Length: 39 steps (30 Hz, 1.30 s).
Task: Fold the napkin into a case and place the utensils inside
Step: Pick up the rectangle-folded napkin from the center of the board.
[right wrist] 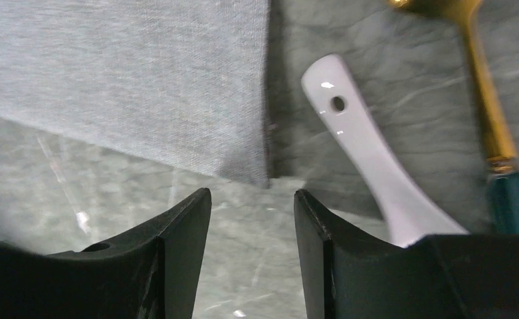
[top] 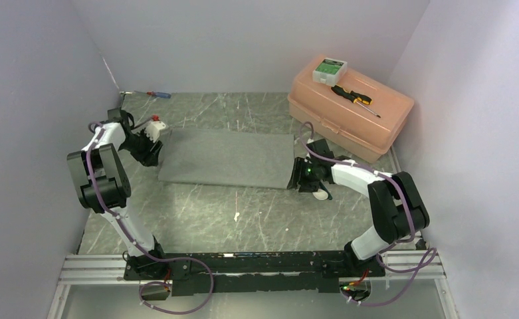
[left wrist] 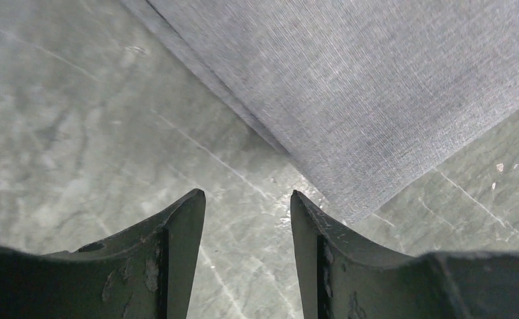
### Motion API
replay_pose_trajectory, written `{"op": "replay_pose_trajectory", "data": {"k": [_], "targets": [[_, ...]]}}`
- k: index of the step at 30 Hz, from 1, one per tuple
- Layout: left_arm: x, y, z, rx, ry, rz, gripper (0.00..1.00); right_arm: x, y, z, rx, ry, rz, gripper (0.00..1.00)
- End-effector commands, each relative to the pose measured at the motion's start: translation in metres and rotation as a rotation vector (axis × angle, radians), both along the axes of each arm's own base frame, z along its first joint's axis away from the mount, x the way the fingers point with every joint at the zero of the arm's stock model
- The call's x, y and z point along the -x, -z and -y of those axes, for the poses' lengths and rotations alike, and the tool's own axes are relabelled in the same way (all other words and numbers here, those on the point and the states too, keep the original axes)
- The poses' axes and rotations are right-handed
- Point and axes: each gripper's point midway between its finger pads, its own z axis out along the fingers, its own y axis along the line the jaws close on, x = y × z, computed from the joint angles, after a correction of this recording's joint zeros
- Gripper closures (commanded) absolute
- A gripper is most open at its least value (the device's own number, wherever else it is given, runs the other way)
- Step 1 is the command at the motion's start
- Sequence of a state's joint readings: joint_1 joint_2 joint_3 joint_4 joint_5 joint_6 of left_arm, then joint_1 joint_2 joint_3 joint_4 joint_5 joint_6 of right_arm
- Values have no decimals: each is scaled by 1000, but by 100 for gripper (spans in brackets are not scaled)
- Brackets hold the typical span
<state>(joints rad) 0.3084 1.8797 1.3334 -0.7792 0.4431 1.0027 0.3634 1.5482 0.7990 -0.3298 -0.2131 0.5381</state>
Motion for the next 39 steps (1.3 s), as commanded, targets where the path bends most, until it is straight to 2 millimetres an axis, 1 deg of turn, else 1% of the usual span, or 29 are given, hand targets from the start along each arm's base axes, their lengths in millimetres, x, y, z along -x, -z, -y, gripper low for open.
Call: {"op": "replay_pose_trajectory", "data": {"k": [1, 3, 5, 7, 10, 13, 15, 16, 21, 24, 26, 29, 32, 35, 39], "targets": [[-14, -47, 9, 65, -1, 99, 45, 2, 1, -15, -116, 38, -16, 46], [-14, -54, 15, 92, 7, 112, 45, 3, 4, -15, -127, 52, -26, 47], [-10, -52, 22, 108, 25, 104, 44, 3, 6, -14, -131, 69, -35, 47], [-3, -41, 25, 101, 40, 83, 44, -1, 7, -10, -132, 90, -32, 48], [9, -22, 28, 90, 60, 49, 44, -6, 8, -6, -131, 116, -24, 53], [15, -9, 29, 84, 62, 36, 45, -10, 7, -5, -135, 122, -24, 61], [17, -1, 28, 73, 62, 29, 45, -13, 4, -8, -144, 115, -16, 68], [18, 3, 27, 66, 63, 24, 46, -15, 2, -8, -144, 110, -11, 73], [24, 25, 15, -3, 60, 4, 47, -27, -14, -13, -151, 81, 32, 85], [27, 32, 12, -24, 56, -1, 48, -30, -22, -17, -167, 68, 46, 95], [28, 34, 12, -26, 57, -2, 48, -34, -28, -20, -180, 61, 59, 99], [30, 34, 13, -22, 60, 0, 48, -38, -35, -30, -192, 38, 72, 100], [32, 35, 14, -20, 61, -1, 48, -44, -49, -49, -201, -8, 96, 100], [32, 33, 14, -15, 54, 4, 48, -47, -63, -75, -199, -78, 115, 100], [27, 26, 15, 11, 11, 1, 47, -50, -75, -114, -215, -170, 118, 100]]}}
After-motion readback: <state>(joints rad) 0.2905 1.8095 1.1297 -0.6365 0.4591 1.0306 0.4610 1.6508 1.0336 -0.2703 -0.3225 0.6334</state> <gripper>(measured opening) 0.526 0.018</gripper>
